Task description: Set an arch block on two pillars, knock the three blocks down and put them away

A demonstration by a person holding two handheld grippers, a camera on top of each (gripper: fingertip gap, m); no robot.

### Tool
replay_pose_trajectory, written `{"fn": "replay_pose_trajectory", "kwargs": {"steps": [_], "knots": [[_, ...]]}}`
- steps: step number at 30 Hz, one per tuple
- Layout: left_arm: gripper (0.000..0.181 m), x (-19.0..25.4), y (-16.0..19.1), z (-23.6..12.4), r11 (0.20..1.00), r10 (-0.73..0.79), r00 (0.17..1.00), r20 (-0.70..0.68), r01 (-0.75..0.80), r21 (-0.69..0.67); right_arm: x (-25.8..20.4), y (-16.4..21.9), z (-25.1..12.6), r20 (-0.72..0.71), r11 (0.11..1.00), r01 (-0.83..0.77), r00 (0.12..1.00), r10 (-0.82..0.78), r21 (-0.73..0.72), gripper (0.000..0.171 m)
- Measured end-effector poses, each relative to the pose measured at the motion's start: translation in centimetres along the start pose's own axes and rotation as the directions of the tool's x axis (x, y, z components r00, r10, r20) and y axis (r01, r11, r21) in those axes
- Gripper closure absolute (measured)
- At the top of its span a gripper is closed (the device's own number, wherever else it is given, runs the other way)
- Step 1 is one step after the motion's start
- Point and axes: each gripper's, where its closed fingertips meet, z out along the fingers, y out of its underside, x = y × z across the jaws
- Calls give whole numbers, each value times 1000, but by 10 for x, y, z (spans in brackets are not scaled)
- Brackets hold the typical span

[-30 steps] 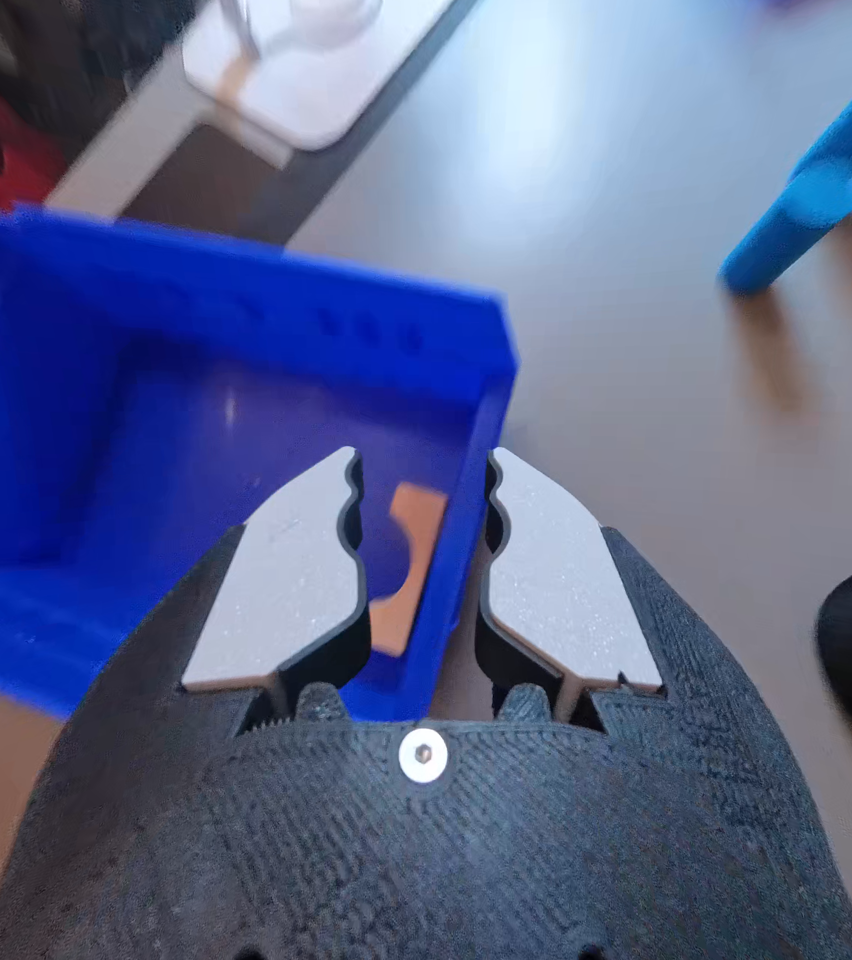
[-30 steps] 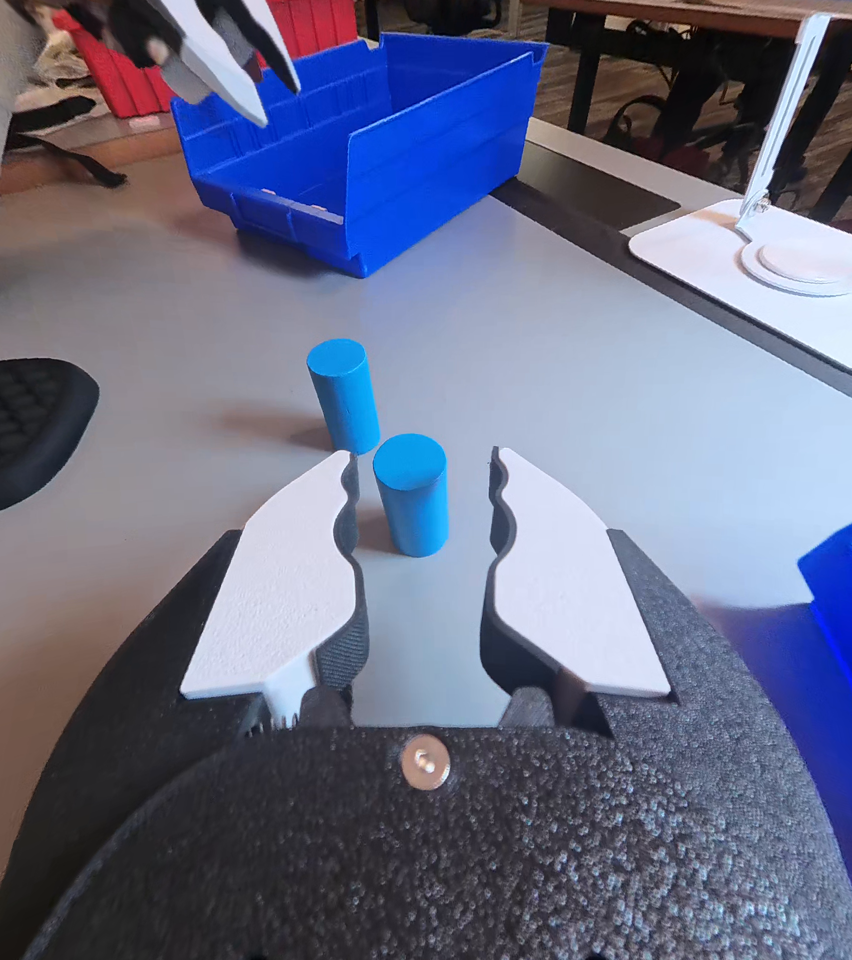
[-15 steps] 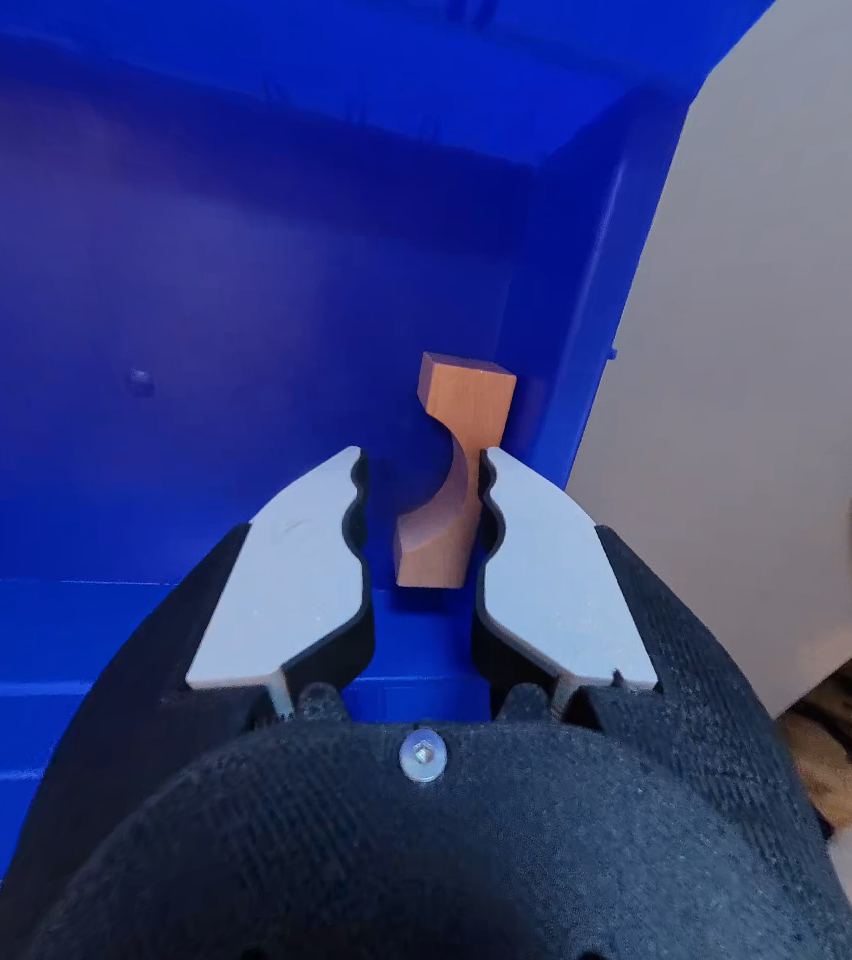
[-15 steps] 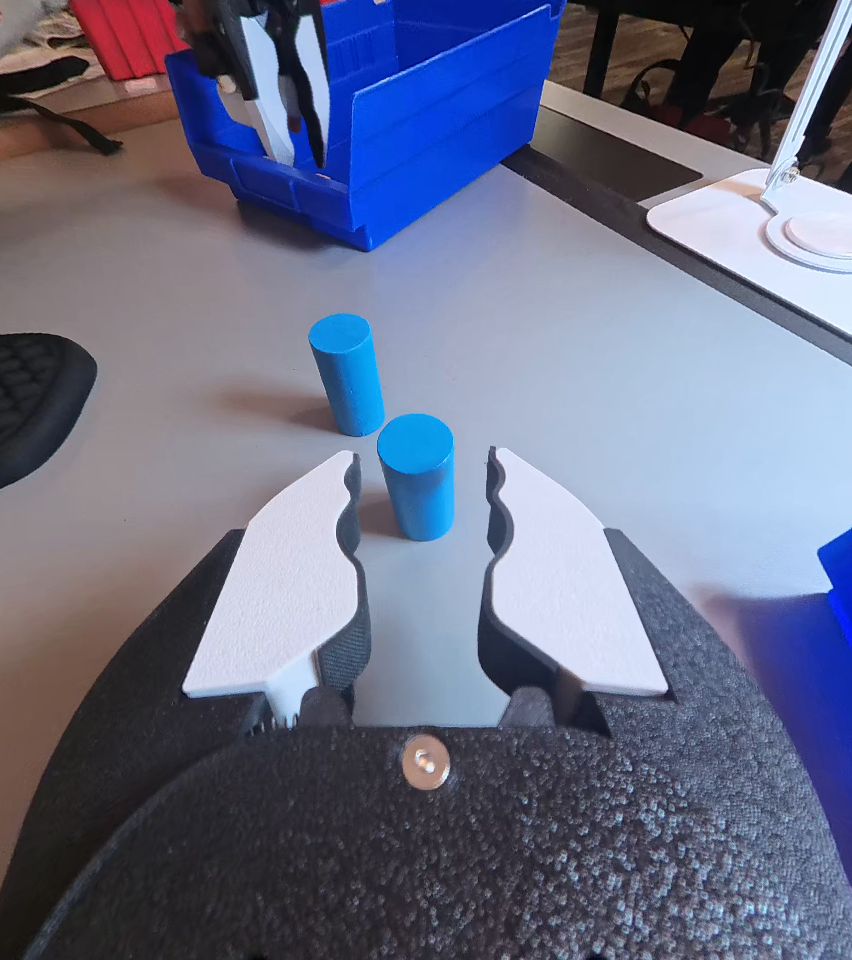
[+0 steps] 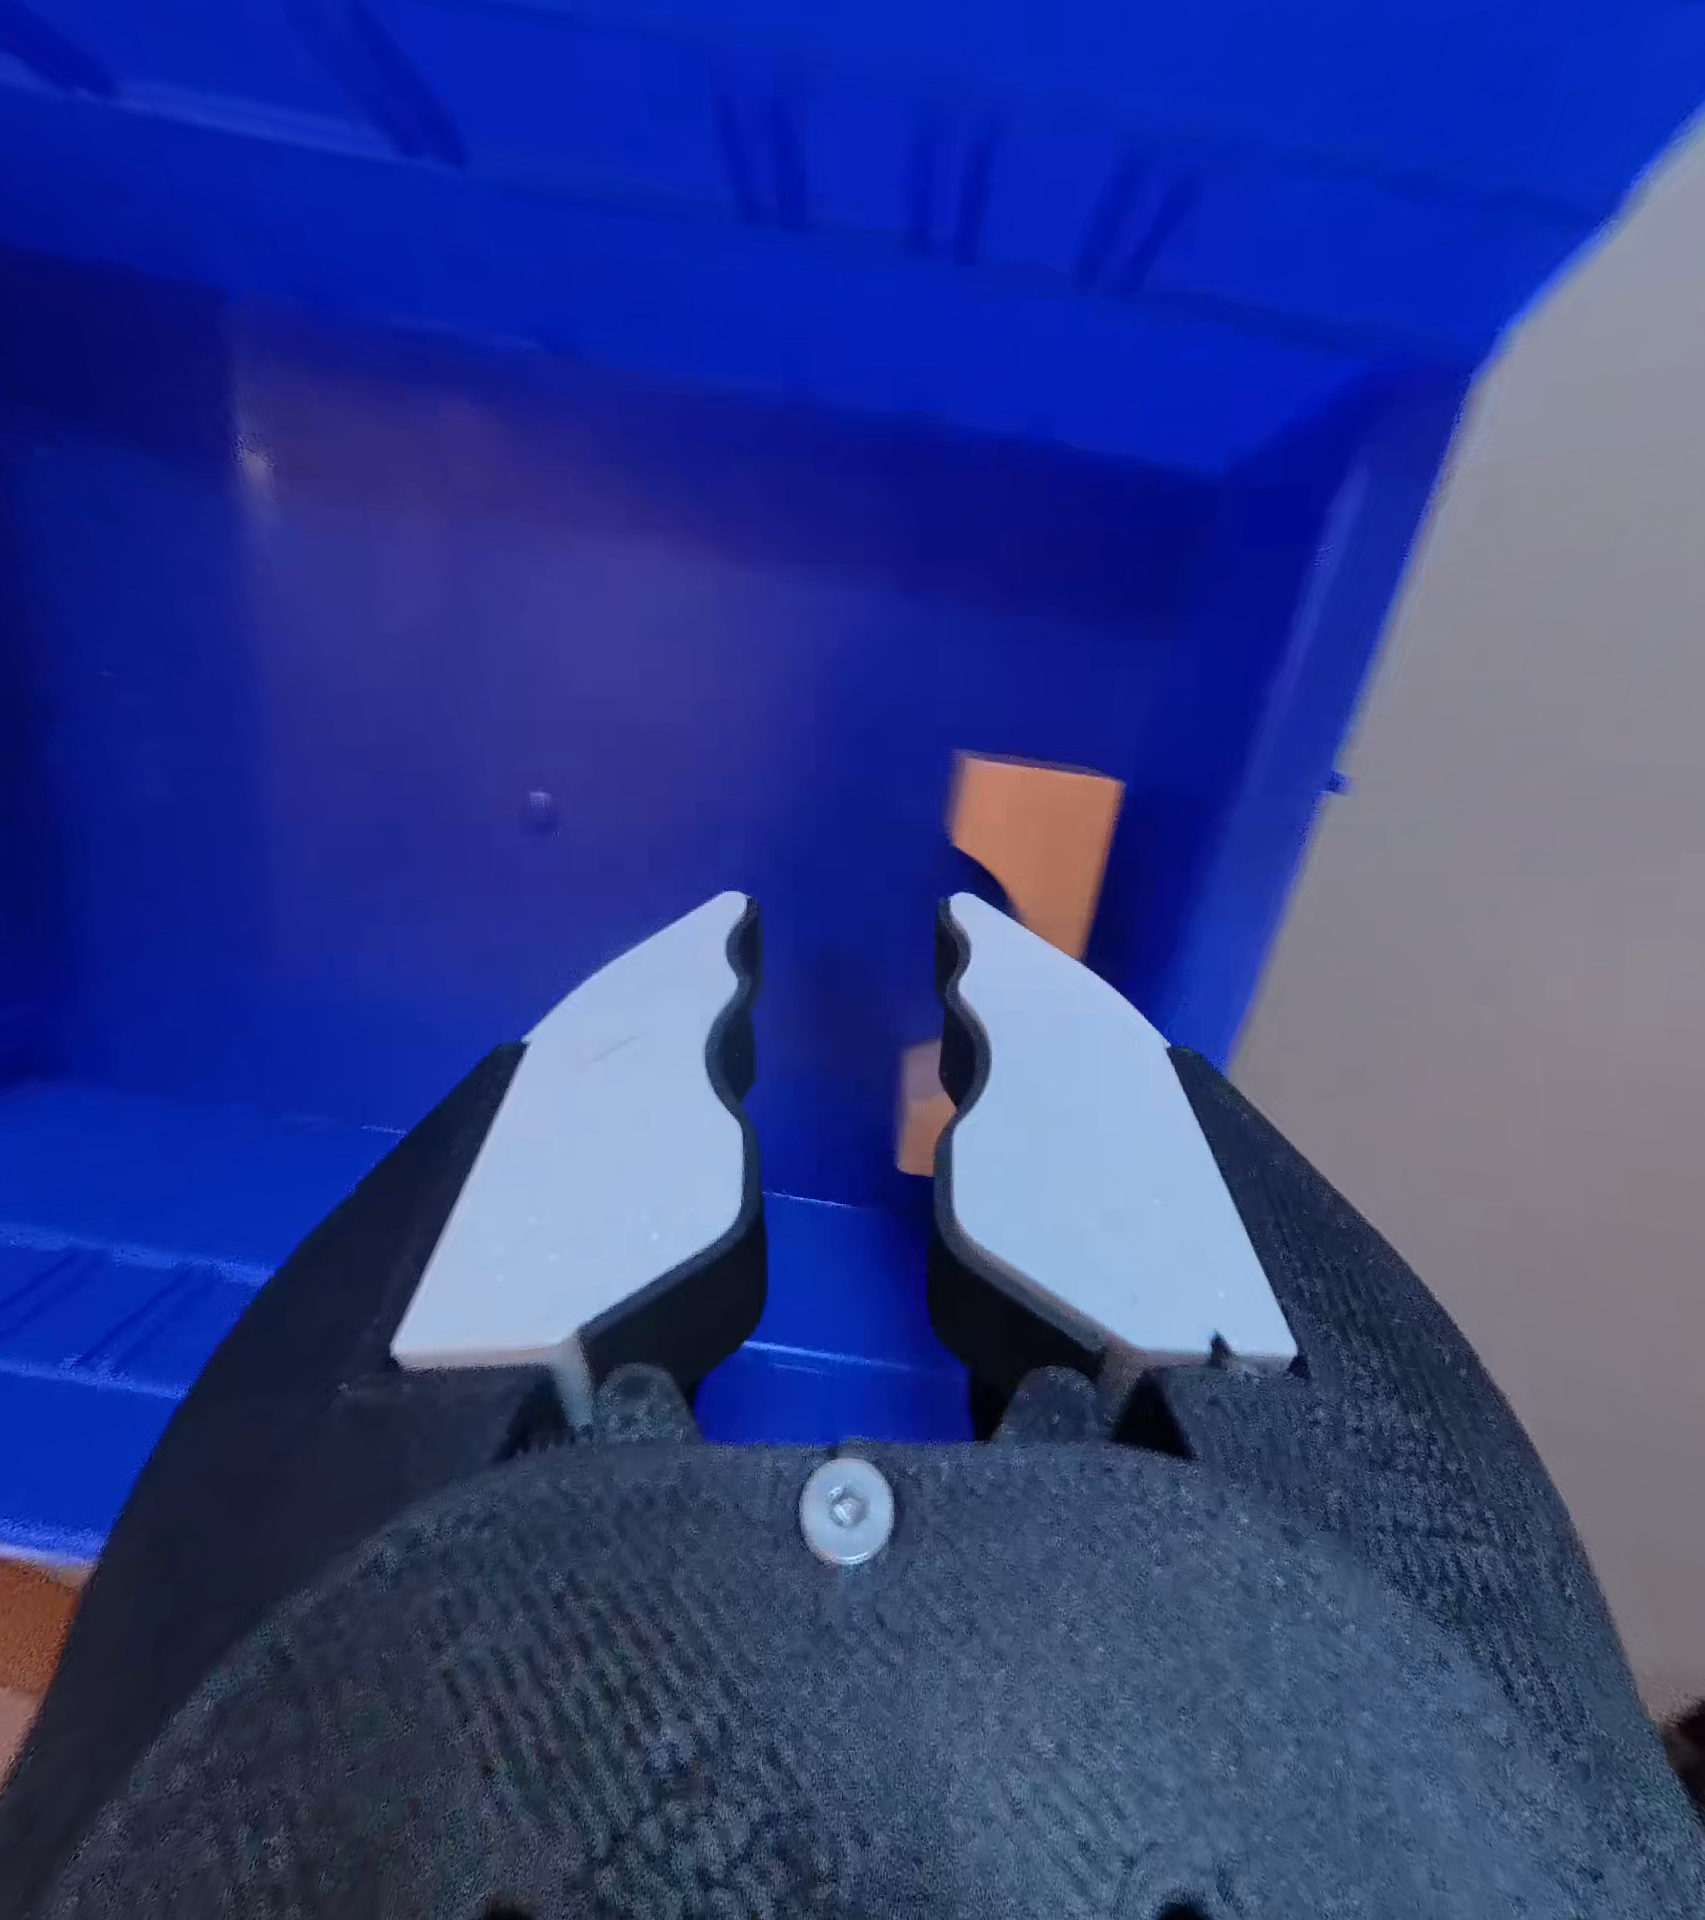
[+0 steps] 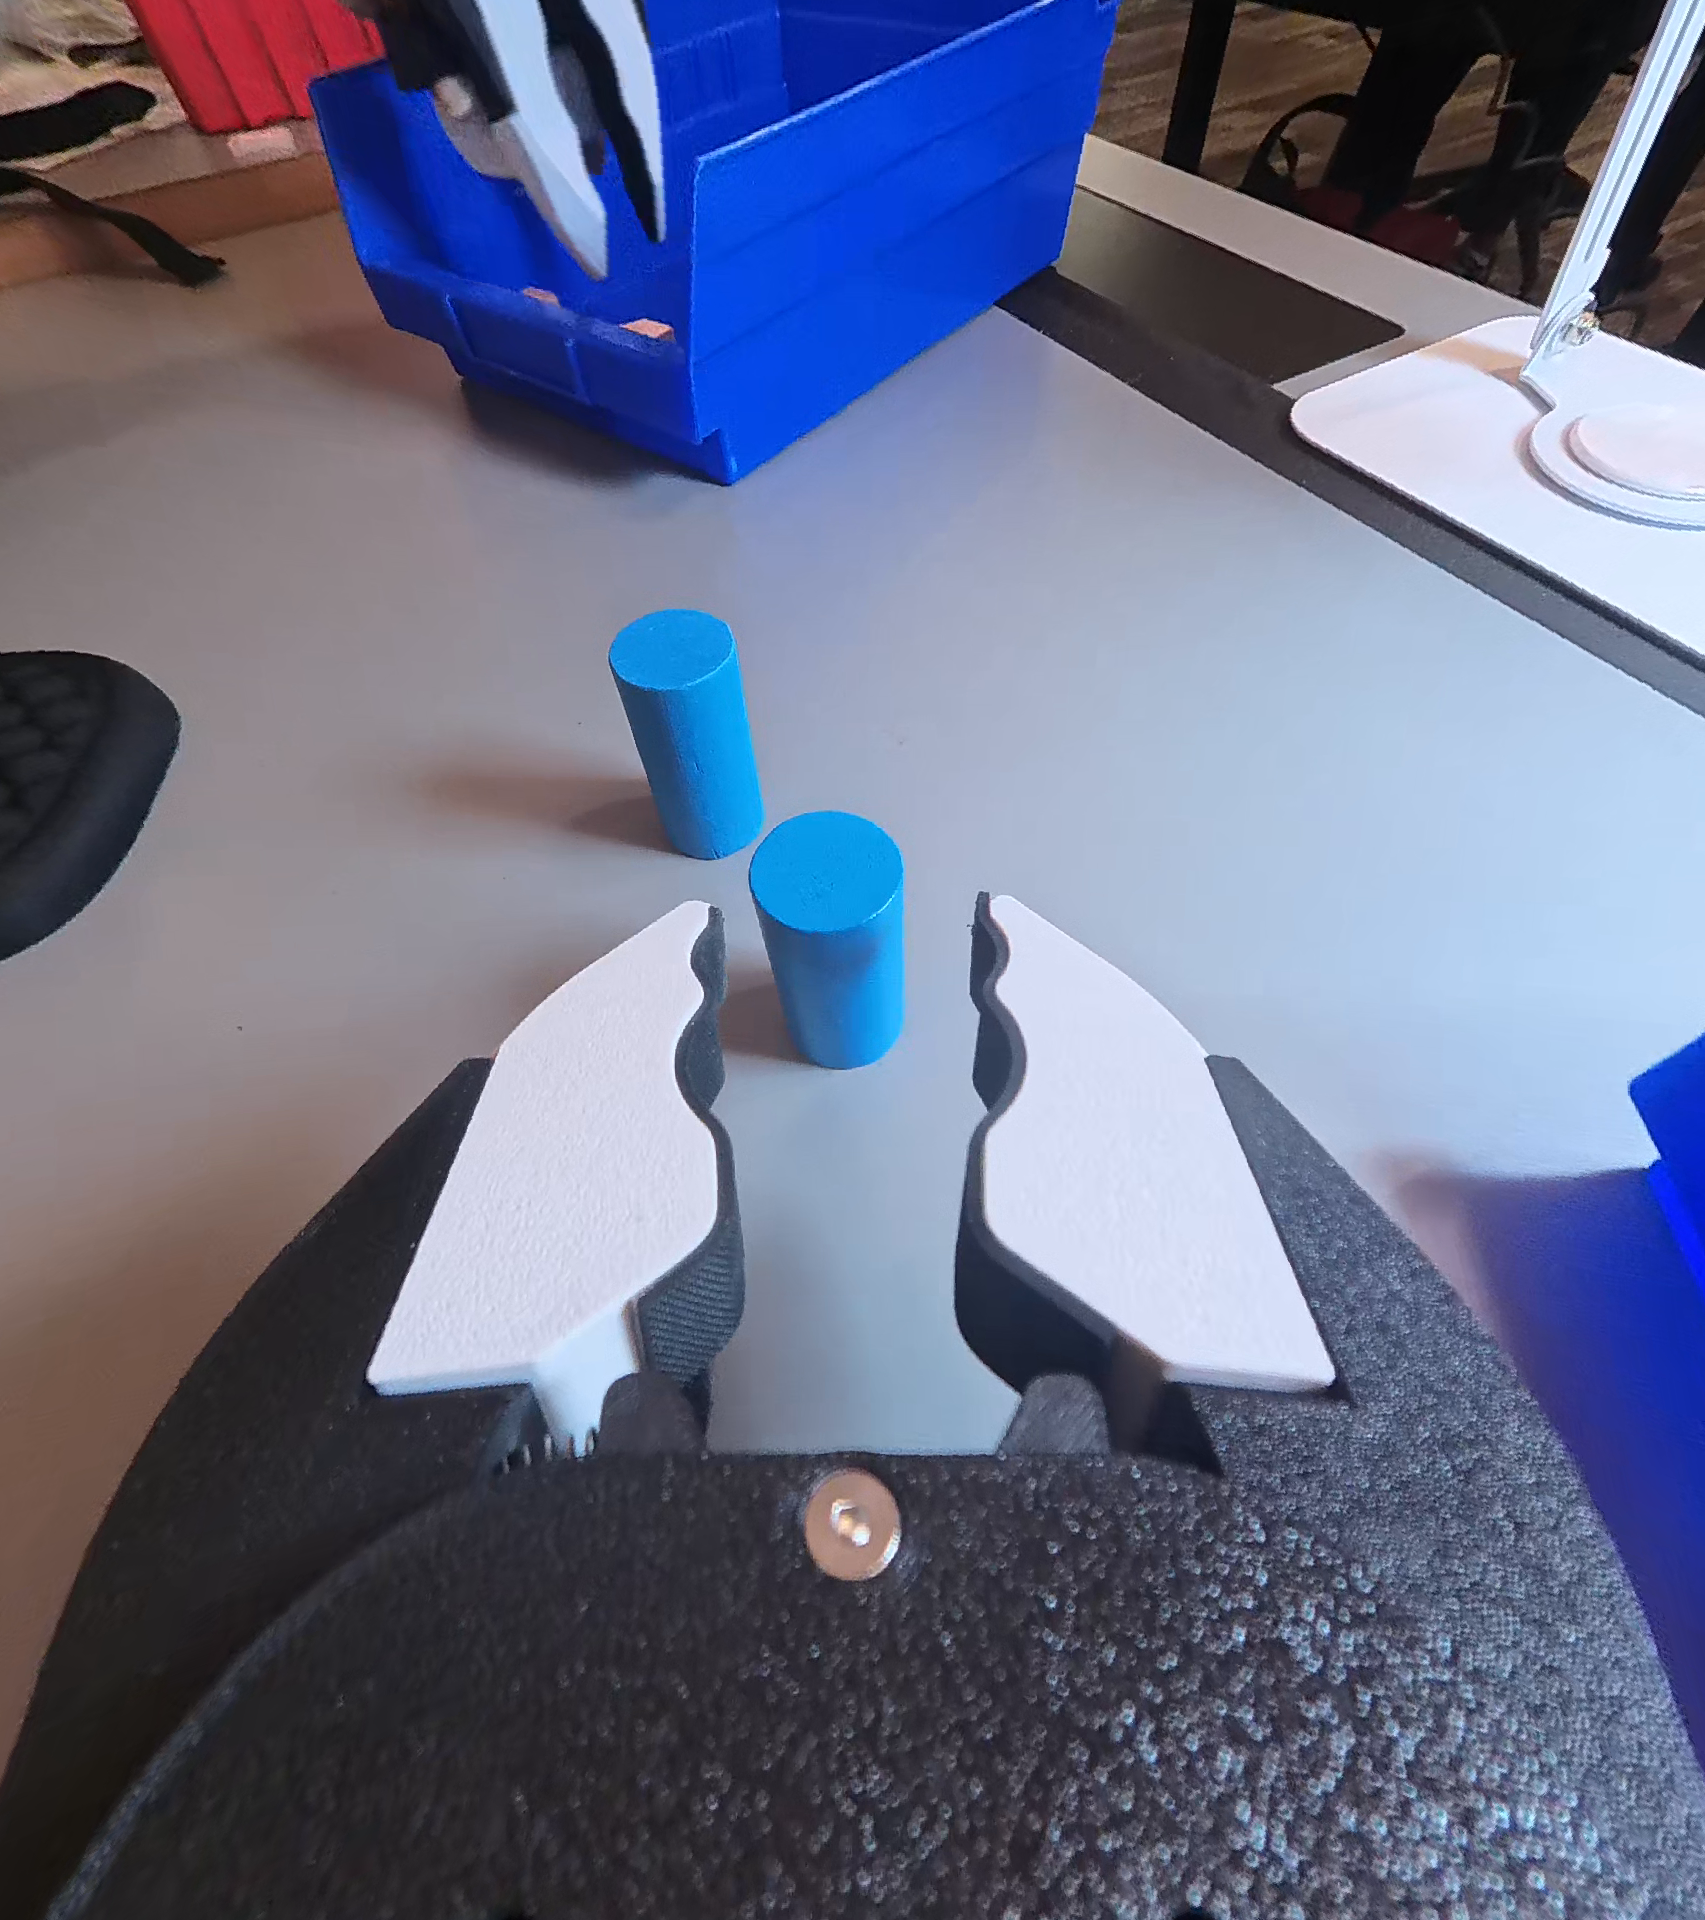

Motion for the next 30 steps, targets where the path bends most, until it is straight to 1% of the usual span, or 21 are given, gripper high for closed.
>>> {"fn": "replay_pose_trajectory", "kwargs": {"steps": [2, 4, 5, 6, 7, 10, 12, 15, 19, 21, 23, 25, 26, 27, 28, 29, 30], "knots": [[143, 15, 9, -2, 998, 48, 997, -58, -51, -44, 0, 1, 1, 5, 1000, -7, 1000, 7, -3, 125], [138, 19, 17, 5, 990, 96, 993, -61, -102, -95, -1, 2, 2, 7, 1000, -5, 1000, 5, -9, 125], [137, 22, 19, 9, 989, 95, 992, -79, -103, -103, -2, 2, 2, 7, 1000, -2, 1000, 2, -12, 125], [143, 26, 17, 11, 991, 82, 990, -112, -93, -98, -2, 3, 2, 6, 1000, 2, 1000, -1, -14, 125], [142, 27, 14, 12, 994, 67, 991, -119, -77, -78, -2, 3, 2, 6, 1000, 3, 1000, -3, -15, 125], [146, 29, 14, 12, 993, 74, 986, -148, -87, -82, -2, 4, 2, 5, 1000, 0, 1000, 1, -21, 125], [139, 23, 12, 12, 992, 78, 991, -113, -88, -92, 0, 5, 2, 2, 1000, 0, 1000, 0, -26, 125], [154, 15, 5, 13, 992, 102, 994, -36, -105, -73, 1, 5, 2, 0, 1000, -2, 1000, 2, -25, 126], [165, 0, 0, 12, 989, 143, 985, 94, -137, -62, 1, 5, 1, -2, 1000, 1, 1000, -1, -27, 126], [162, 2, -4, 10, 989, 144, 986, 89, -141, -37, 1, 5, 1, -2, 1000, 0, 1000, 0, -27, 126], [152, 8, -8, 8, 992, 124, 991, 56, -123, -15, 1, 6, 2, 0, 1000, -3, 1000, 3, -29, 126], [143, 10, -2, 11, 993, 109, 993, 38, -106, -60, 1, 7, 2, 1, 999, -4, 1000, 4, -34, 126], [142, 7, 2, 14, 990, 111, 992, 52, -106, -95, 1, 7, 3, 0, 999, -2, 1000, 2, -36, 126], [144, 4, 7, 19, 986, 114, 991, 71, -104, -133, 0, 7, 2, 0, 999, 1, 1000, -1, -37, 126], [151, 3, 13, 24, 980, 112, 991, 76, -97, -174, 0, 7, 2, -2, 999, 3, 1000, -3, -36, 126], [167, 1, 18, 29, 974, 115, 990, 82, -96, -203, 0, 6, 2, -3, 999, 5, 1000, -5, -34, 126], [170, -2, 17, 30, 976, 104, 989, 108, -81, -201, 0, 5, 1, -4, 1000, 5, 1000, -5, -30, 126]]}}
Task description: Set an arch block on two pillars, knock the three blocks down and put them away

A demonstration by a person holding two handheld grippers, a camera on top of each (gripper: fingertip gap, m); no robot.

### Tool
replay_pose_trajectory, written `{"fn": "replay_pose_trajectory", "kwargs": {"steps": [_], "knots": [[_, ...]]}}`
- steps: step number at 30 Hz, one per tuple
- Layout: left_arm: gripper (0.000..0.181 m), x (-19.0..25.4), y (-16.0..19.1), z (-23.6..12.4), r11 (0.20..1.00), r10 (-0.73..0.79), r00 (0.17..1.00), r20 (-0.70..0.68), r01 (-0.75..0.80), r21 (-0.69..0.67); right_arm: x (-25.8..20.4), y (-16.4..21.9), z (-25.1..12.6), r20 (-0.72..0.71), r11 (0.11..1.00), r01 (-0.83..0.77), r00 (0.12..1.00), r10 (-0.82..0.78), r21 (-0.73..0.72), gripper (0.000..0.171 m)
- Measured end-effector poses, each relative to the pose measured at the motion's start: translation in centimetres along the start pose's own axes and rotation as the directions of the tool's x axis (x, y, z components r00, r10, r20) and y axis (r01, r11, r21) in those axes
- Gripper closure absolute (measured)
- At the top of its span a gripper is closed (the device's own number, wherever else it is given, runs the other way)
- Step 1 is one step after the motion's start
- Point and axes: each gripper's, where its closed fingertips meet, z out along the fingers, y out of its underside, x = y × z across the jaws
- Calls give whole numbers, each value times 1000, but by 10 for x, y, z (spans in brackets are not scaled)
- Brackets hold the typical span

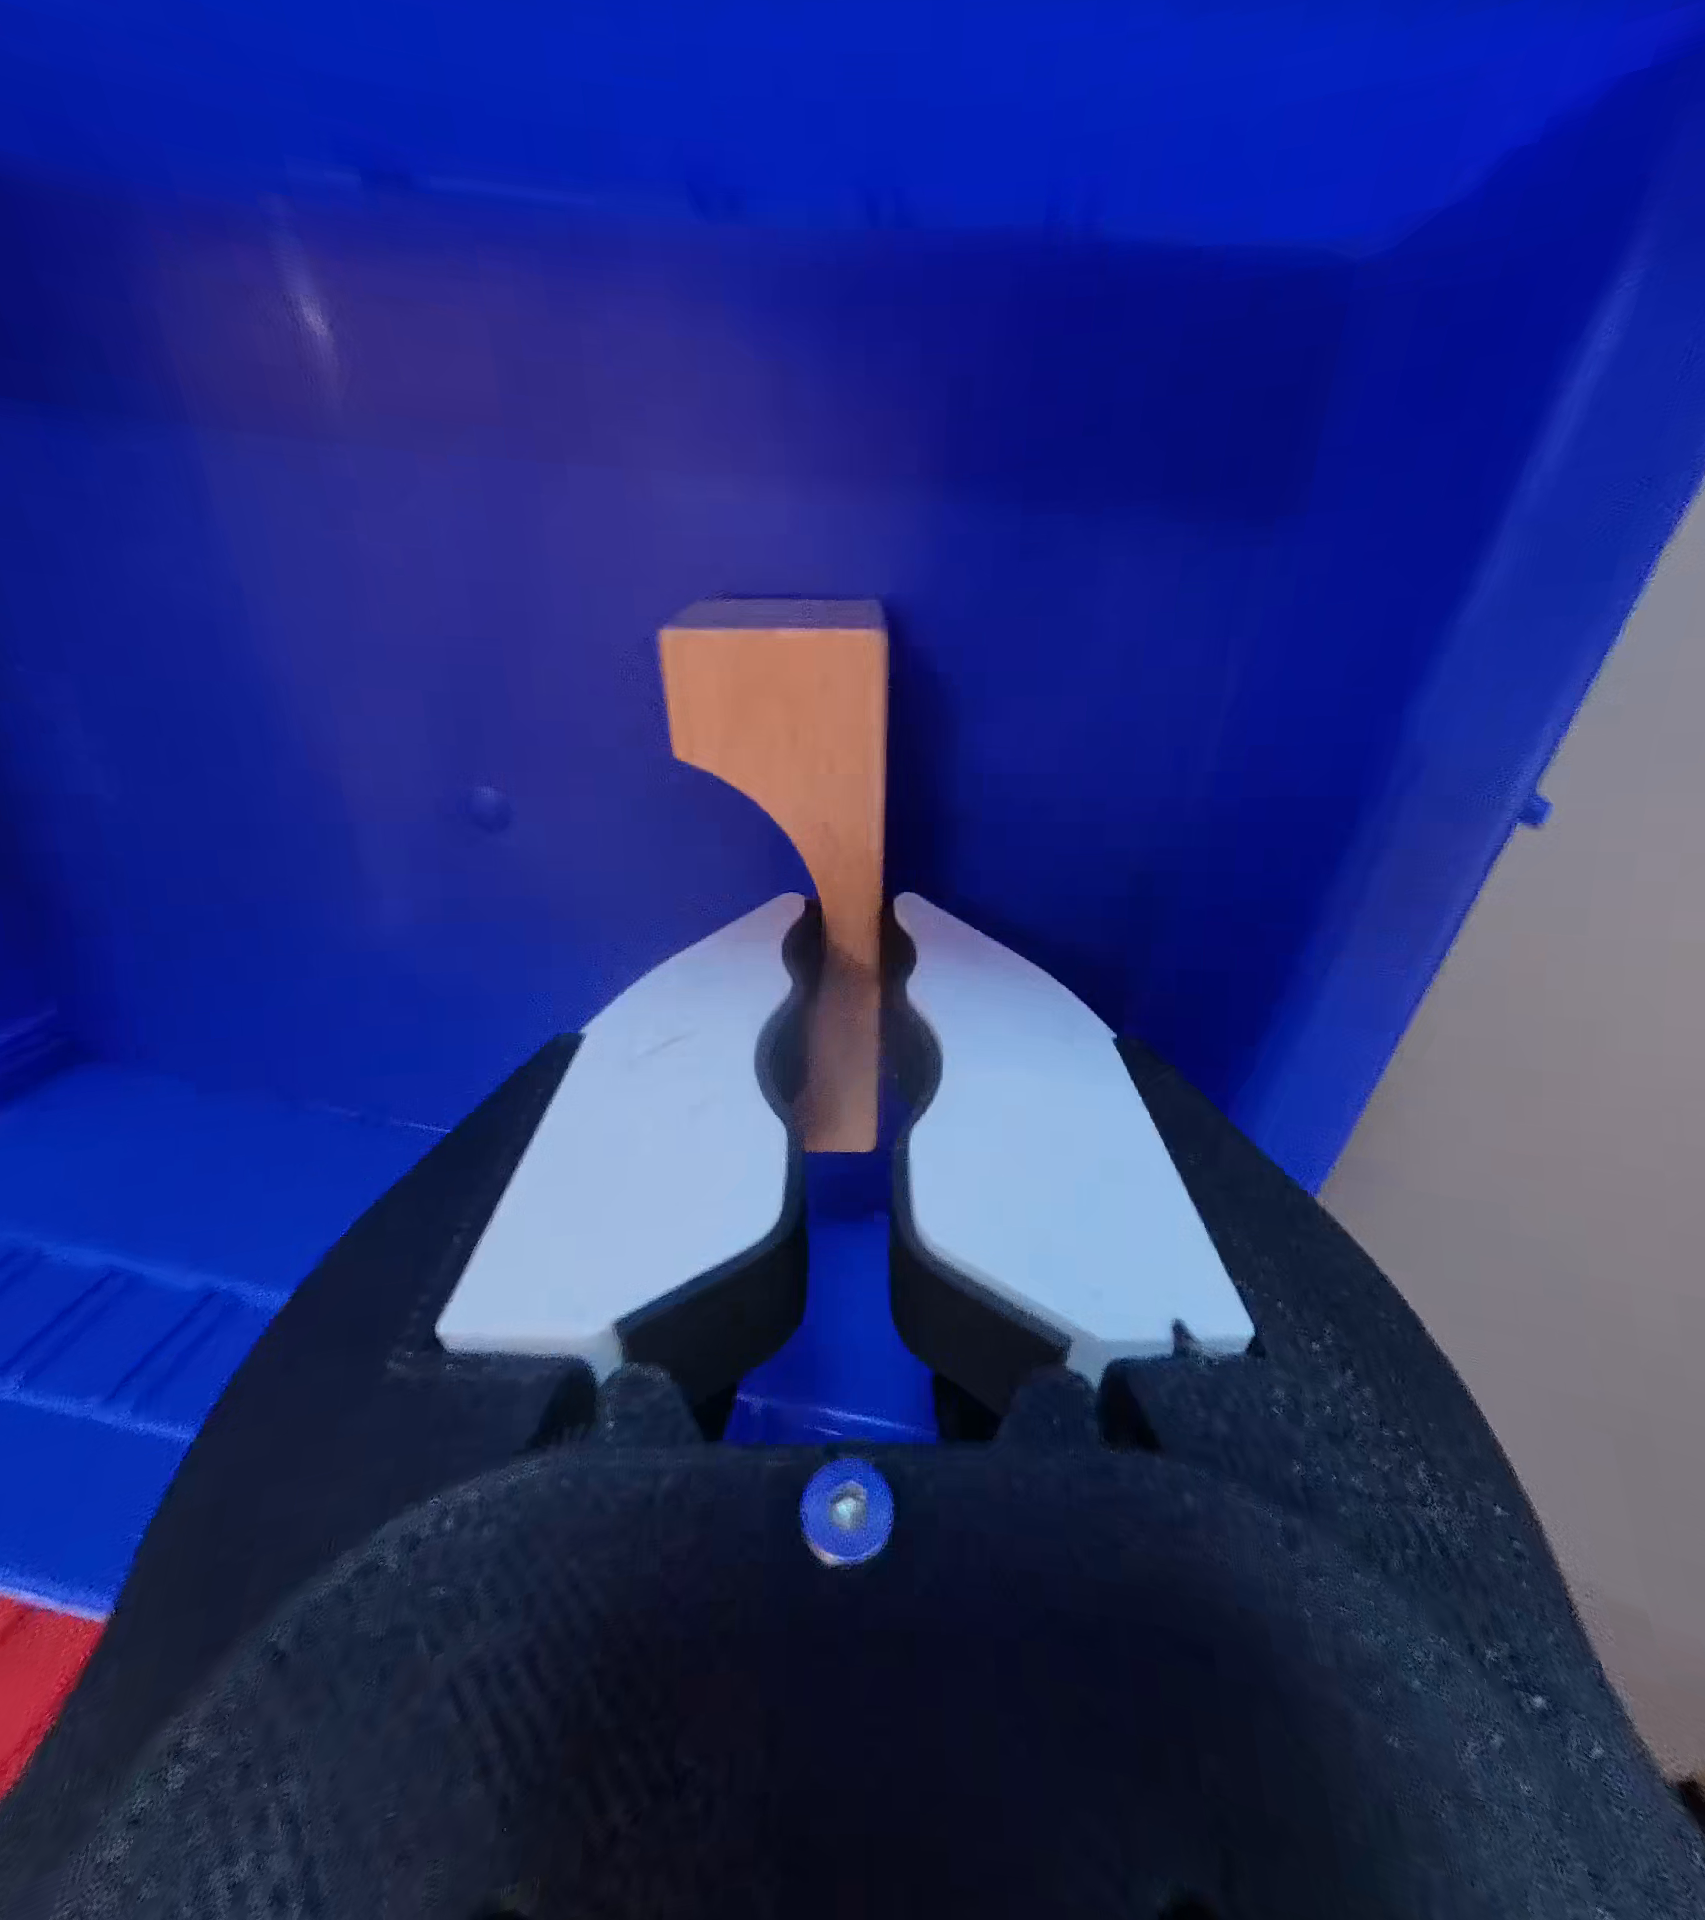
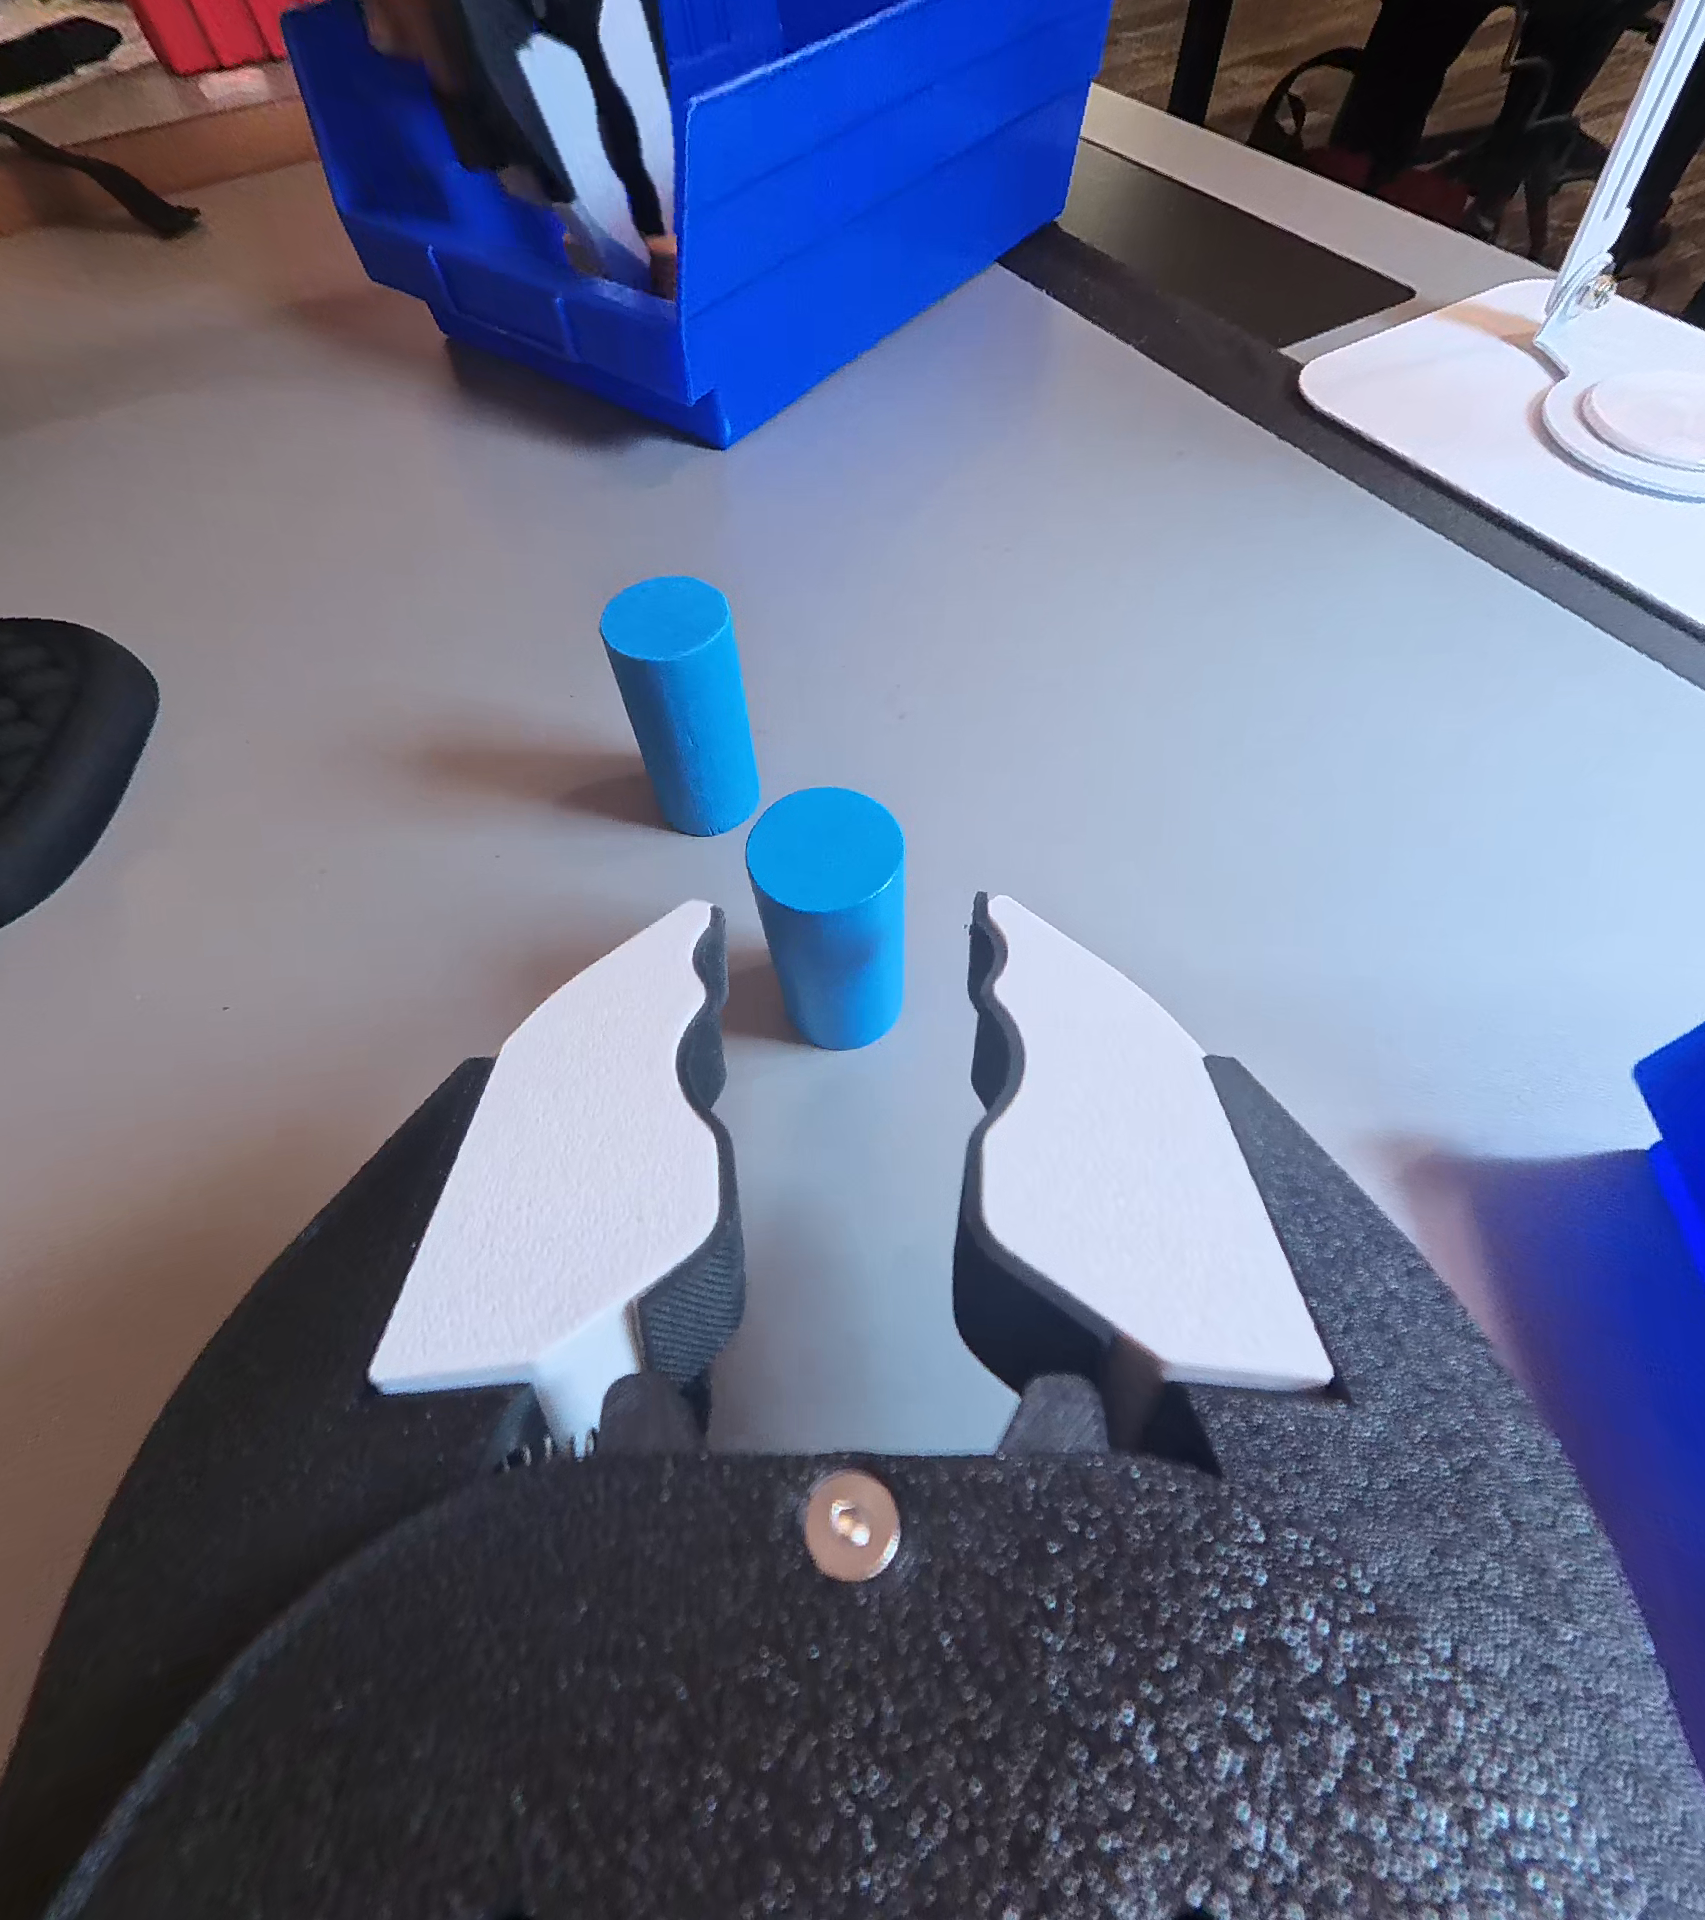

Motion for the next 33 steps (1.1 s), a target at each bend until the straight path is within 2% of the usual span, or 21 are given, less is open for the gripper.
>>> {"fn": "replay_pose_trajectory", "kwargs": {"steps": [2, 4, 7, 11, 13, 15, 18, 21, 22, 24, 27, 29, 31, 33], "knots": [[170, -10, -10, -11, 995, -68, 997, 42, 65, 74, 1, -3, -2, -2, 1000, -6, 1000, 6, 17, 126], [171, -18, -29, -39, 959, -142, 988, 57, 123, 256, 1, -10, -6, -7, 999, -14, 1000, 15, 50, 126], [171, -14, -61, -95, 813, -213, 974, 79, 132, 567, -2, -30, -13, -13, 990, -29, 999, 32, 141, 126], [171, 40, -96, -147, 555, -215, 971, 109, 29, 831, -21, -63, -20, 31, 954, -94, 996, 88, 285, 127], [171, 82, -112, -159, 445, -192, 975, 116, -19, 895, -37, -79, -20, 75, 926, -156, 988, 138, 343, 125], [170, 123, -127, -162, 381, -180, 974, 136, -58, 923, -49, -89, -12, 95, 903, -229, 973, 209, 365, 120], [170, 171, -146, -153, 379, -184, 965, 185, -103, 920, -66, -92, 5, 83, 886, -278, 960, 266, 371, 110], [170, 206, -164, -136, 444, -146, 961, 236, -149, 883, -80, -92, 19, 69, 888, -268, 963, 262, 374, 111], [170, 216, -169, -132, 455, -134, 958, 253, -168, 874, -84, -93, 20, 75, 886, -268, 963, 260, 377, 114], [171, 231, -177, -125, 470, -113, 957, 267, -186, 863, -87, -93, 20, 92, 881, -272, 962, 256, 387, 137], [170, 240, -181, -124, 443, -89, 961, 263, -198, 874, -86, -90, 16, 132, 890, -282, 959, 251, 358, 138], [165, 247, -180, -127, 399, -23, 976, 218, -191, 897, -88, -87, 14, 167, 919, -250, 964, 207, 305, 137], [146, 253, -176, -131, 370, 56, 995, 86, -100, 924, -94, -78, 12, 206, 964, -150, 973, 104, 222, 138], [139, 258, -169, -139, 342, 143, 989, -47, -5, 940, -108, -66, 8, 256, 990, -10, 966, -27, 141, 138]]}}
